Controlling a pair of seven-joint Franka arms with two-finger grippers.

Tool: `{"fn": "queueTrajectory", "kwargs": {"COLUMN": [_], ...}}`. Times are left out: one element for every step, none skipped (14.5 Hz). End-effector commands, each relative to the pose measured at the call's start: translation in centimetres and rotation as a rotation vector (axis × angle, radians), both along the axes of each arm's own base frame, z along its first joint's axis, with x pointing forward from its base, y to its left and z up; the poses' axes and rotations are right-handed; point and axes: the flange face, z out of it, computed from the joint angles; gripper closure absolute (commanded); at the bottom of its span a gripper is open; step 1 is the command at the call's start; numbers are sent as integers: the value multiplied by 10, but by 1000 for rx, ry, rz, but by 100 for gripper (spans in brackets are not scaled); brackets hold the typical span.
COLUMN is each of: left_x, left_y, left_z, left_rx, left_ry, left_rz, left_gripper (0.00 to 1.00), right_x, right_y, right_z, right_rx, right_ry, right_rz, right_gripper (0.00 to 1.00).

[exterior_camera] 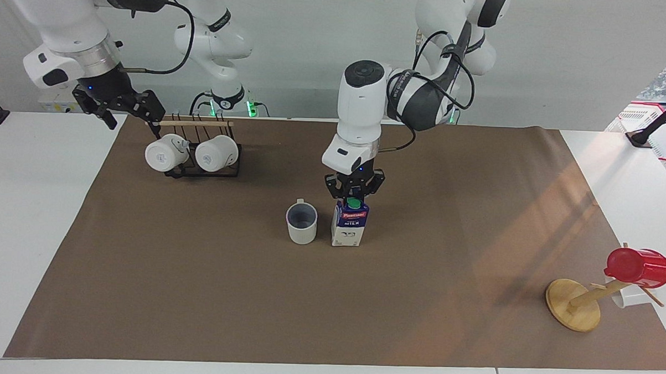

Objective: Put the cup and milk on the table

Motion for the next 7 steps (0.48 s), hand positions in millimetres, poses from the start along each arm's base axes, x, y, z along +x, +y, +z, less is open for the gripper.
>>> {"fn": "queueTrajectory", "kwargs": {"left_x": [3,0,-6,-3,1,2,2], "left_y": [-6,-8,-5,-3,-2,0,6], "left_z": [1,-3,-14,-12,-7,3,20], "left_rx": [23,29,49,33,12,-1,-12], "left_ry": [-45,-38,-29,-42,-64,-80,-99], "left_rz": [2,-4,-26,-29,-29,-26,-24], "left_gripper": [100,100,1,0,0,0,0], "right_x": [3,3,3,4,3,4,1], "right_y": [2,1,3,4,4,0,-8], "right_z": [3,3,3,3,4,1,1], "right_rx": [-12,-11,-11,-9,-8,-7,0], "right_ry": [9,7,5,4,1,7,14], "right_rz": [30,27,30,32,32,26,12], "right_gripper": [0,0,0,0,0,0,0]}}
